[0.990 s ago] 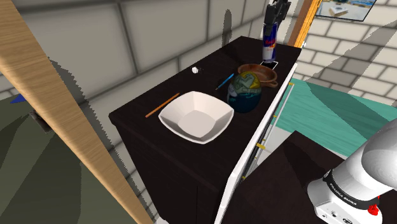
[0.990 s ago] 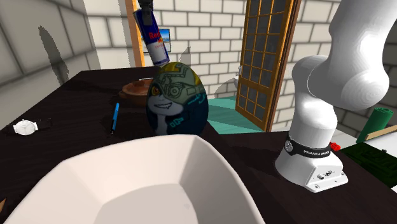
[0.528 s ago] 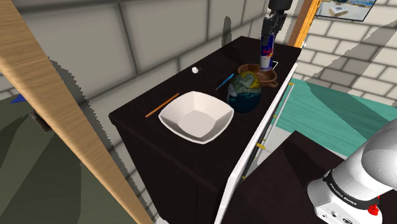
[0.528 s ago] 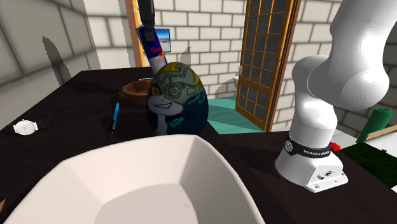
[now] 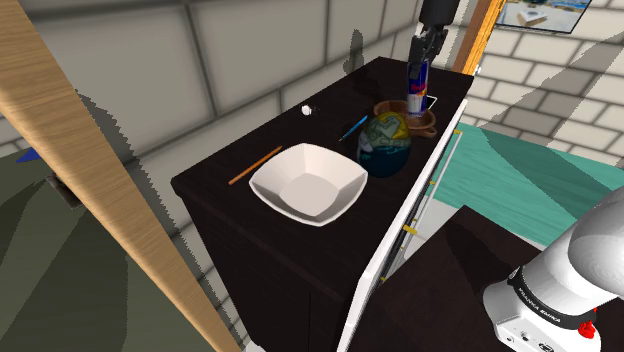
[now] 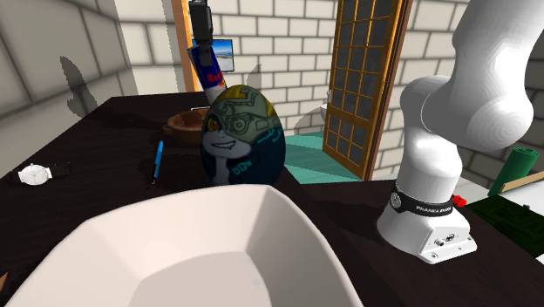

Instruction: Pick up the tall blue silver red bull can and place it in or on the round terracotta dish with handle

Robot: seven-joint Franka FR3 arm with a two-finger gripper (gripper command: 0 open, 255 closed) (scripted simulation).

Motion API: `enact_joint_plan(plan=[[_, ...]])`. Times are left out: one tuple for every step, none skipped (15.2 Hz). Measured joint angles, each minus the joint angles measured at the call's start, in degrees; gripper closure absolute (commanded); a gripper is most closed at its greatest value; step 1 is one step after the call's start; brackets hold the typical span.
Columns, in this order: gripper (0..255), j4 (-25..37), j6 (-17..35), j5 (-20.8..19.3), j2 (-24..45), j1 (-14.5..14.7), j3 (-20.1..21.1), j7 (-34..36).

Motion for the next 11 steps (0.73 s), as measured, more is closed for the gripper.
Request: enact_joint_plan(plan=[[255, 0.0, 0.0, 0.0, 0.0, 0.0, 0.0, 0.0], [0, 0.0, 0.0, 0.0, 0.0, 0.0, 0.0, 0.0], [0, 0.0, 0.0, 0.0, 0.0, 0.0, 0.0, 0.0], [0, 0.0, 0.0, 0.0, 0.0, 0.0, 0.0, 0.0], [0, 0.0, 0.0, 0.0, 0.0, 0.0, 0.0, 0.0], [0, 0.0, 0.0, 0.0, 0.0, 0.0, 0.0, 0.0], [0, 0.0, 0.0, 0.0, 0.0, 0.0, 0.0, 0.0], [0, 0.0, 0.0, 0.0, 0.0, 0.0, 0.0, 0.0], [0, 1.0, -0.9, 0.0, 0.0, 0.0, 0.0, 0.0], [0, 3.0, -2.6, 0.0, 0.2, 0.0, 0.0, 0.0], [0, 4.8, -4.0, 0.1, 0.7, 0.0, -0.1, -0.2]])
